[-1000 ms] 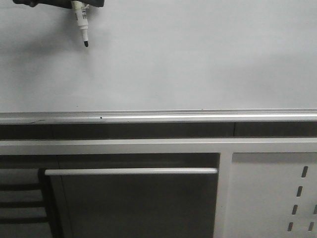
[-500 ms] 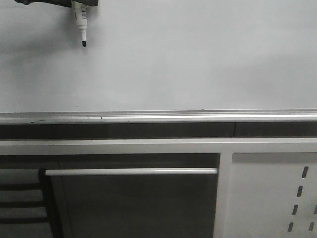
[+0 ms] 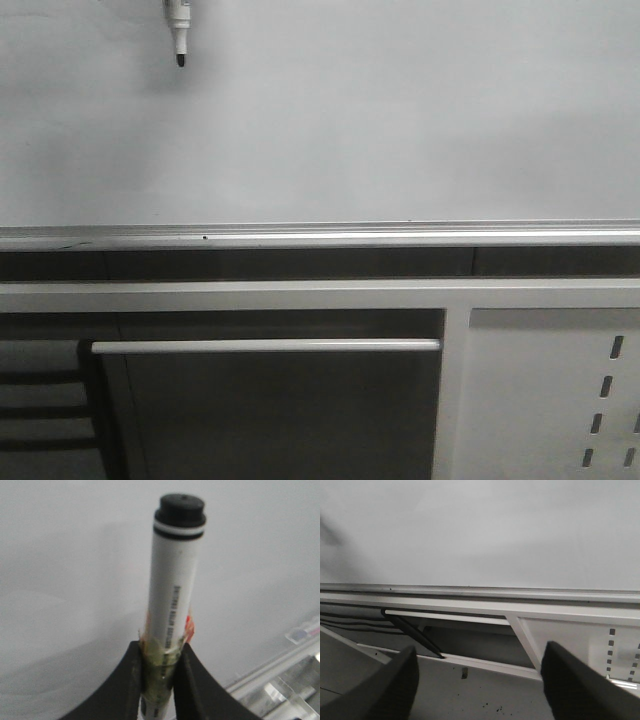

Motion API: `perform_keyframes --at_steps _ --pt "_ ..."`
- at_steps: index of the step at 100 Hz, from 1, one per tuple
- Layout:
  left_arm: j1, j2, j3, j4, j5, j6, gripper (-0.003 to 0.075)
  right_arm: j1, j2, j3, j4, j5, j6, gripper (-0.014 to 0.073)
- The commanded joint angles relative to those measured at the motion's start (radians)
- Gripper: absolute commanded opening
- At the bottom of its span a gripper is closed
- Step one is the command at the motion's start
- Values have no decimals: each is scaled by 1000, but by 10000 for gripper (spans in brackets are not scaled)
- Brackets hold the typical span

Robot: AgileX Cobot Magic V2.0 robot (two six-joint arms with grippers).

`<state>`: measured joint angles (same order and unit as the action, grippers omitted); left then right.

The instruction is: Write number 1 on whiteboard

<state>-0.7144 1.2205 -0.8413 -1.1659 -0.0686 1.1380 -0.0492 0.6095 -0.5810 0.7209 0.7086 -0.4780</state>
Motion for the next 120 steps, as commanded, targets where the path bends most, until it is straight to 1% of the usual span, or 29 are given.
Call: perform_keyframes --at_steps 1,10,18,24,38,48,58,62,67,78,86,99,120 --pt "1 -34 -35 26 108 42 -20 0 23 -37 47 -2 -20 468" --pt "1 -34 -35 82 237 45 -20 0 51 -63 114 70 -106 468" --pt "-1 -34 -35 116 311 45 -20 0 92 -101 194 144 -185 468" --pt "-1 -34 -35 141 356 45 -20 0 134 -143 249 206 -245 468" --pt "-18 -23 -35 201 435 45 -20 6 242 -249 299 357 -307 468" --pt "-67 7 -35 244 445 45 -20 68 337 -341 299 434 -311 456" --pt "-122 42 -35 283 436 45 -20 156 416 -433 272 460 -311 393" --pt "-134 53 -35 285 427 43 -20 194 443 -471 245 461 -310 376" --pt "-140 63 -35 285 415 38 -20 233 470 -513 215 463 -299 374" --pt "-140 67 -35 285 410 33 -20 299 514 -601 120 463 -236 374" --pt "-140 67 -35 289 410 33 -20 324 543 -645 77 474 -220 374" --pt "-140 69 -35 289 402 33 -20 346 587 -685 77 511 -220 374" --pt "-140 69 -35 289 395 33 -20 368 644 -692 77 515 -220 374"
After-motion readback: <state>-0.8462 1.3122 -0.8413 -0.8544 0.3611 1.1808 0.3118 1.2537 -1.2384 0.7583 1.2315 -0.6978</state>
